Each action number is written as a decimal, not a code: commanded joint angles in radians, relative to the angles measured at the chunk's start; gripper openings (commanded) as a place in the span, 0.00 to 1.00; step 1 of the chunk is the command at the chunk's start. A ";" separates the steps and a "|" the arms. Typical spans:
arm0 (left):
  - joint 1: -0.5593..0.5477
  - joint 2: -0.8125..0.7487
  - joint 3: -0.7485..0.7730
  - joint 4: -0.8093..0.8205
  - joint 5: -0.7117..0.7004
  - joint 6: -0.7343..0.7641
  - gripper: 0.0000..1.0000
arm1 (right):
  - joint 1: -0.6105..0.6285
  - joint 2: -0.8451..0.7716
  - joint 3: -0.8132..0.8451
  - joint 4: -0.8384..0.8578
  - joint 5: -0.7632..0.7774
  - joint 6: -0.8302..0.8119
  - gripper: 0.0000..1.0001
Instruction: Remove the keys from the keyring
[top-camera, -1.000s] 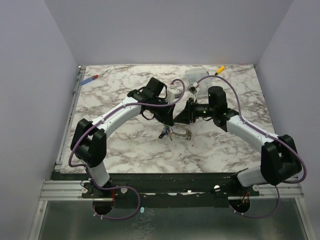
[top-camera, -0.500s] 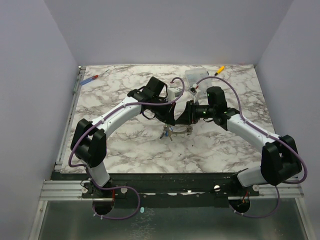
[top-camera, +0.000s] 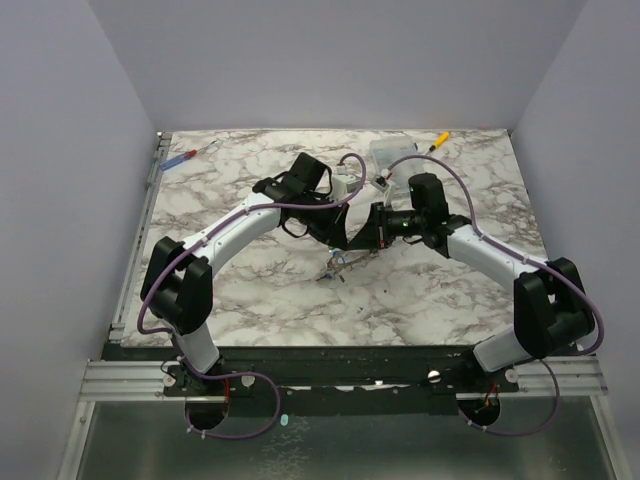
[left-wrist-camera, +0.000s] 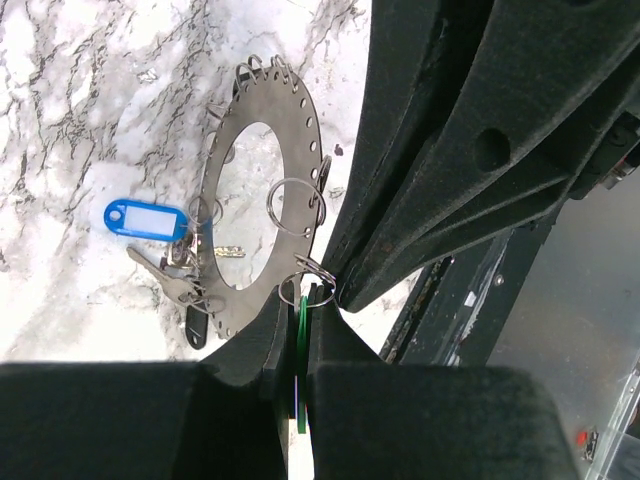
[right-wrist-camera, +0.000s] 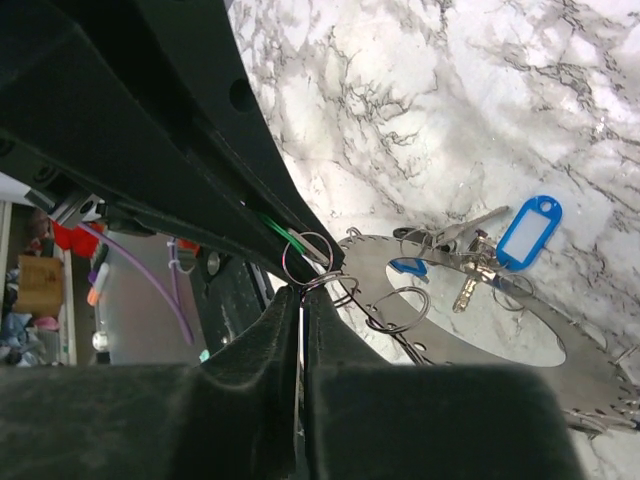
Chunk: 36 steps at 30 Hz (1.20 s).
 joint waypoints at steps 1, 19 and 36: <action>-0.008 -0.037 -0.002 0.036 0.067 -0.002 0.00 | 0.000 0.033 0.020 0.024 -0.018 -0.023 0.02; 0.030 -0.001 -0.022 0.061 0.073 -0.032 0.00 | -0.001 -0.123 -0.075 0.043 -0.046 -0.525 0.01; 0.030 0.058 -0.029 0.087 0.088 -0.060 0.00 | 0.000 -0.180 -0.285 0.378 -0.086 -0.869 0.01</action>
